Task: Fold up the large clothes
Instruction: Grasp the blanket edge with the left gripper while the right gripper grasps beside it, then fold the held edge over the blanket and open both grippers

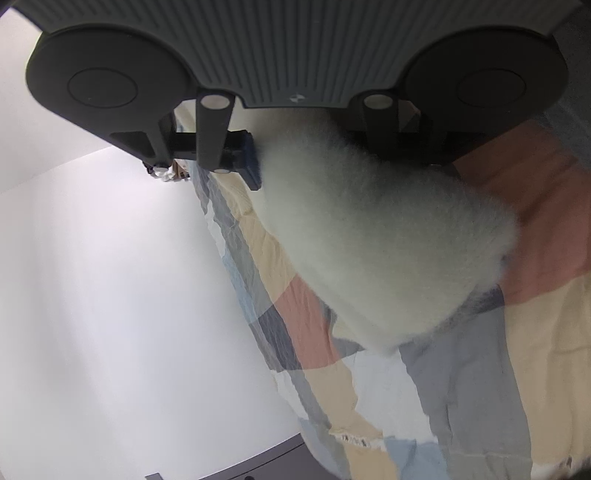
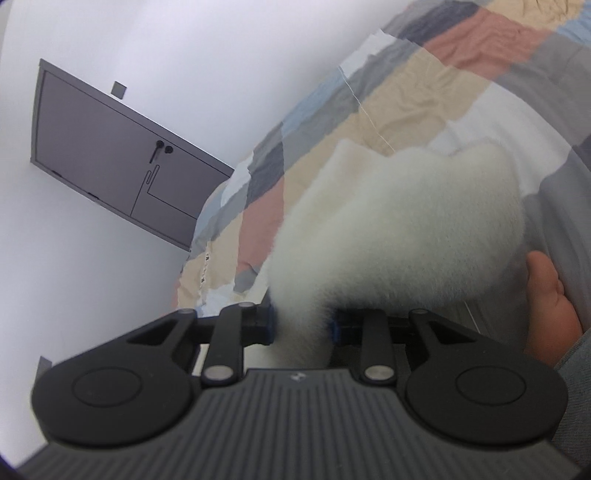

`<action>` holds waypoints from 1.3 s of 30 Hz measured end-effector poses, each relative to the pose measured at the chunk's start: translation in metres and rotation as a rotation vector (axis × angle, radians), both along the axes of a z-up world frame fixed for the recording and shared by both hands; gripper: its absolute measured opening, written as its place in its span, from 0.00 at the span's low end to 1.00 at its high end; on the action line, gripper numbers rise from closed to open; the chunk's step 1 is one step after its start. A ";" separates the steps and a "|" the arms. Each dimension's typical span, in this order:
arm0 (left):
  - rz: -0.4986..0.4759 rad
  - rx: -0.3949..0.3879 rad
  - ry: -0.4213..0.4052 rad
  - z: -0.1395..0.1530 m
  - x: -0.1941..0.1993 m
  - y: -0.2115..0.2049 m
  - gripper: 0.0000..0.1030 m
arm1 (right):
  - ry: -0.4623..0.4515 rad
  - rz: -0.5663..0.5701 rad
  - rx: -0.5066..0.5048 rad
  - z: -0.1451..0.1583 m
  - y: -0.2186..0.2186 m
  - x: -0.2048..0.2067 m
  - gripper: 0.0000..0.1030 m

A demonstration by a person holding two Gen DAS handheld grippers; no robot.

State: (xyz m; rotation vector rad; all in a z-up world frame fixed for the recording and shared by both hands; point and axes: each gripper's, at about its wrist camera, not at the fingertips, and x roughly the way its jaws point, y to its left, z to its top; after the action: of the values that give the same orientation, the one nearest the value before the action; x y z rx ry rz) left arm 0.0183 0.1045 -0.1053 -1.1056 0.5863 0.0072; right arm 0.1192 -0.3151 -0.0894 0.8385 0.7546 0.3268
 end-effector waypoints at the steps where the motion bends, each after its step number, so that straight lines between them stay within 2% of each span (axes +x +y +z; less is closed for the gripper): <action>1: -0.001 -0.006 -0.007 0.002 0.002 0.002 0.47 | 0.005 0.003 0.011 0.001 0.000 0.003 0.31; 6: 0.007 -0.033 -0.065 0.018 0.025 0.012 0.47 | 0.004 0.031 0.085 0.015 -0.006 0.021 0.36; 9: -0.019 -0.008 -0.070 0.032 0.053 0.016 0.47 | 0.007 0.033 0.091 0.026 -0.005 0.038 0.38; 12: -0.039 0.032 -0.054 0.042 0.083 0.018 0.47 | 0.018 0.029 0.095 0.030 -0.001 0.061 0.39; 15: -0.100 0.128 -0.020 0.050 0.117 0.018 0.47 | 0.033 0.031 0.082 0.030 0.002 0.087 0.39; 17: -0.126 0.162 -0.013 0.049 0.137 0.020 0.47 | 0.043 0.033 0.065 0.027 0.005 0.106 0.39; 22: -0.143 0.183 0.001 0.025 0.175 0.028 0.47 | 0.065 0.037 0.031 0.015 0.018 0.149 0.39; 26: -0.143 0.163 -0.057 -0.004 0.193 0.038 0.48 | 0.052 0.035 0.018 -0.003 0.024 0.174 0.39; 30: -0.135 0.137 -0.085 -0.034 0.230 0.050 0.48 | 0.023 0.054 -0.014 -0.022 0.028 0.196 0.39; 33: -0.101 0.125 -0.099 -0.049 0.243 0.052 0.50 | 0.004 0.045 -0.008 -0.036 0.029 0.214 0.39; 36: -0.094 0.149 -0.122 -0.059 0.255 0.052 0.50 | -0.054 0.054 -0.027 -0.050 0.031 0.225 0.39; 39: -0.099 0.154 -0.138 -0.062 0.259 0.053 0.50 | -0.051 0.055 0.000 -0.056 0.027 0.232 0.39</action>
State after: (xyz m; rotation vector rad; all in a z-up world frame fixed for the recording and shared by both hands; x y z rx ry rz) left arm 0.2775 0.1578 -0.1669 -0.9186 0.5077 -0.1077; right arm 0.3515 -0.2885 -0.1456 0.8072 0.7313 0.3958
